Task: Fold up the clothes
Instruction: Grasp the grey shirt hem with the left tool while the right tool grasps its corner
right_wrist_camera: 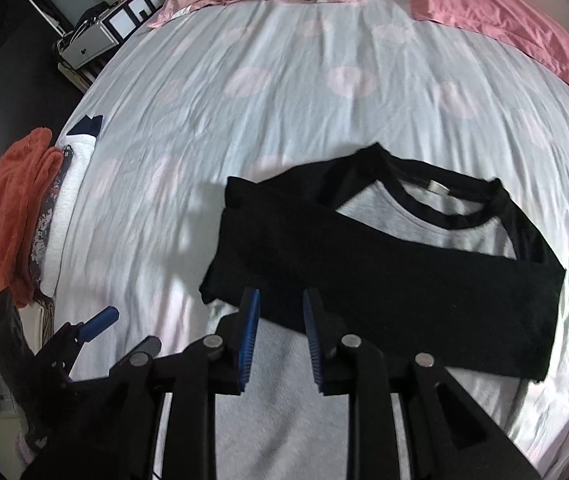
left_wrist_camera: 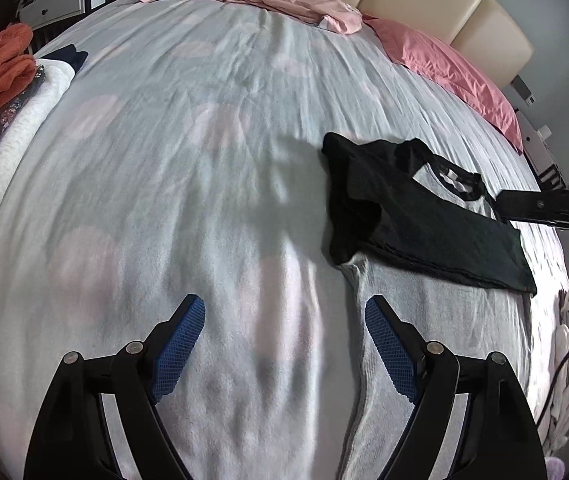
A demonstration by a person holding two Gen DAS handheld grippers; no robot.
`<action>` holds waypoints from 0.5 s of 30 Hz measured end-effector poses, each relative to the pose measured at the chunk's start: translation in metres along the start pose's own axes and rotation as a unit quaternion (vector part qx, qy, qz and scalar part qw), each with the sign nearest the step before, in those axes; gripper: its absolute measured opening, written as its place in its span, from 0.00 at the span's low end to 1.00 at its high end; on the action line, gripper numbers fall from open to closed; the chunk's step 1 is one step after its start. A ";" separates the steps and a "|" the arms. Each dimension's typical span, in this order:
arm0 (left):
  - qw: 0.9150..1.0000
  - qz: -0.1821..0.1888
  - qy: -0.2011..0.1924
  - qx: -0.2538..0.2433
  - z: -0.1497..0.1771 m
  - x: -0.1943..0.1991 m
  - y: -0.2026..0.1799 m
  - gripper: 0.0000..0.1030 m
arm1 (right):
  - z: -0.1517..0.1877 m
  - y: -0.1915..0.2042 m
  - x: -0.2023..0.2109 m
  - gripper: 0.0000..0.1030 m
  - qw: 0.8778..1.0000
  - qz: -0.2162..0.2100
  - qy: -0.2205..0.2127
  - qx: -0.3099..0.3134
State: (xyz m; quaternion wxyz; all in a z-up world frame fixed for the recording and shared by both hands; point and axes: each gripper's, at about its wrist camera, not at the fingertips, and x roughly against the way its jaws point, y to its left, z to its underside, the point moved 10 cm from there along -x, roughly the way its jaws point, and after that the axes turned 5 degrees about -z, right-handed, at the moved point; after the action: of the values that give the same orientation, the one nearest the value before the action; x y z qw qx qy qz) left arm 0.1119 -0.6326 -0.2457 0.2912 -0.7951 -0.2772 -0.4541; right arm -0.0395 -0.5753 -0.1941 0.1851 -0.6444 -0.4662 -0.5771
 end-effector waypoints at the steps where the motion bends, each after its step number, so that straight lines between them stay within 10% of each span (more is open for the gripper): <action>1: 1.000 0.006 0.001 -0.006 0.004 0.005 -0.006 0.81 | 0.010 -0.012 0.015 0.22 1.000 0.002 -0.007 -0.011; 15: 0.992 -0.006 0.068 -0.102 0.106 0.049 -0.055 0.81 | 0.300 -0.193 0.086 0.22 0.977 0.092 0.033 -0.190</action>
State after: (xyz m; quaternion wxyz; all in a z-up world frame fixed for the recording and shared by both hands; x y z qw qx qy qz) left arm 0.1537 -0.5115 -0.2354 0.2240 -0.7864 -0.2138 -0.5345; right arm -0.0341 -0.2134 -0.2528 0.1271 -0.6886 -0.2799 -0.6568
